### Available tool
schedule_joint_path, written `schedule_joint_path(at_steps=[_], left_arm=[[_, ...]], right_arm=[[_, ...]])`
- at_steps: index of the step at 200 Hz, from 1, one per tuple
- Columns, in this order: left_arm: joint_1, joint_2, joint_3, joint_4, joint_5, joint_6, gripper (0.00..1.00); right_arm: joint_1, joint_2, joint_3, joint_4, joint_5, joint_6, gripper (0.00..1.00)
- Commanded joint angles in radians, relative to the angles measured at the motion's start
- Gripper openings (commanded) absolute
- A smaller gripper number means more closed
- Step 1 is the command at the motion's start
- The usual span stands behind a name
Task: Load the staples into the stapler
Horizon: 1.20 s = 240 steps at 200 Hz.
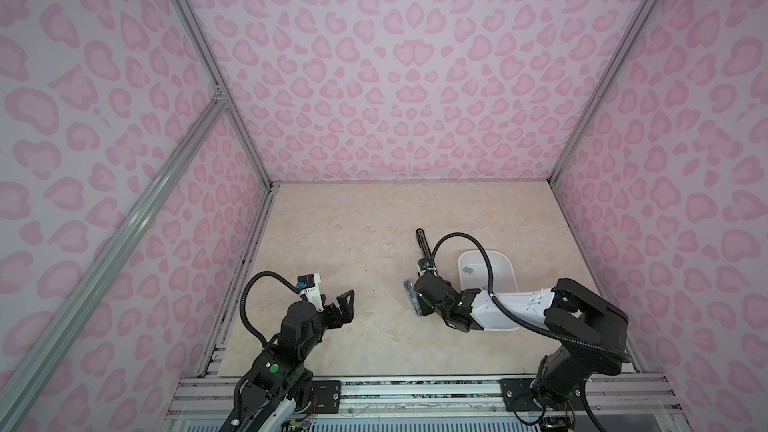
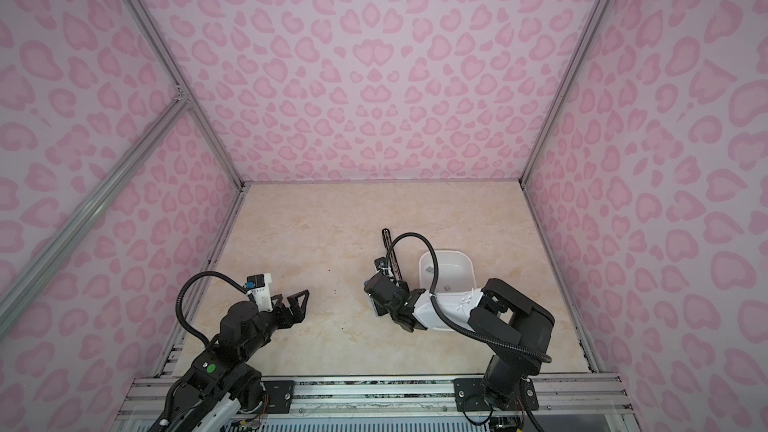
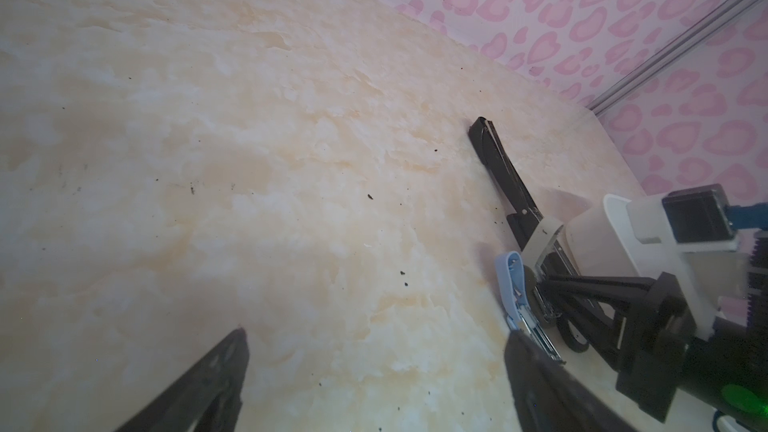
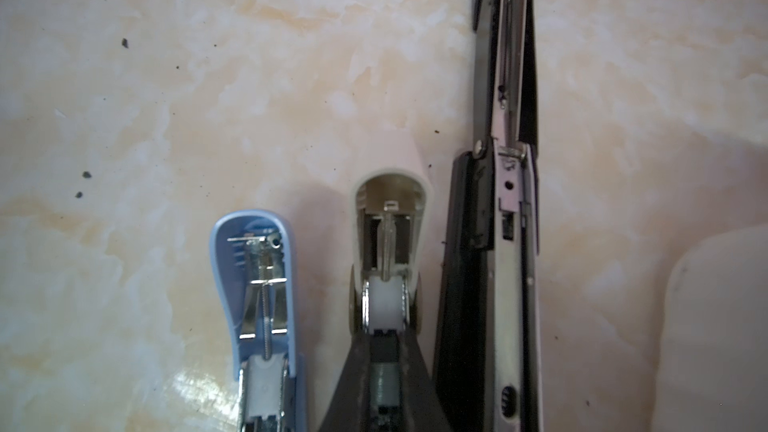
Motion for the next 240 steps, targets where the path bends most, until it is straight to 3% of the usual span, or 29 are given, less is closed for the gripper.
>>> schedule_joint_path(at_steps=[1,126,174,240], left_arm=[[-0.001,0.002,-0.004,0.027,0.002,0.001,0.97],[-0.001,0.000,-0.006,0.029,0.005,0.001,0.97],[-0.001,0.000,-0.006,0.029,0.005,0.001,0.97],[0.000,0.000,-0.005,0.027,0.003,0.001,0.97]], right_arm=[[0.000,0.006,-0.002,-0.016,-0.013,0.012,0.11],[0.000,-0.049,-0.010,-0.036,-0.003,0.024,0.25],[-0.001,-0.044,0.001,-0.076,0.060,0.054,0.23],[-0.002,-0.019,0.003,-0.058,0.034,0.052,0.20]])
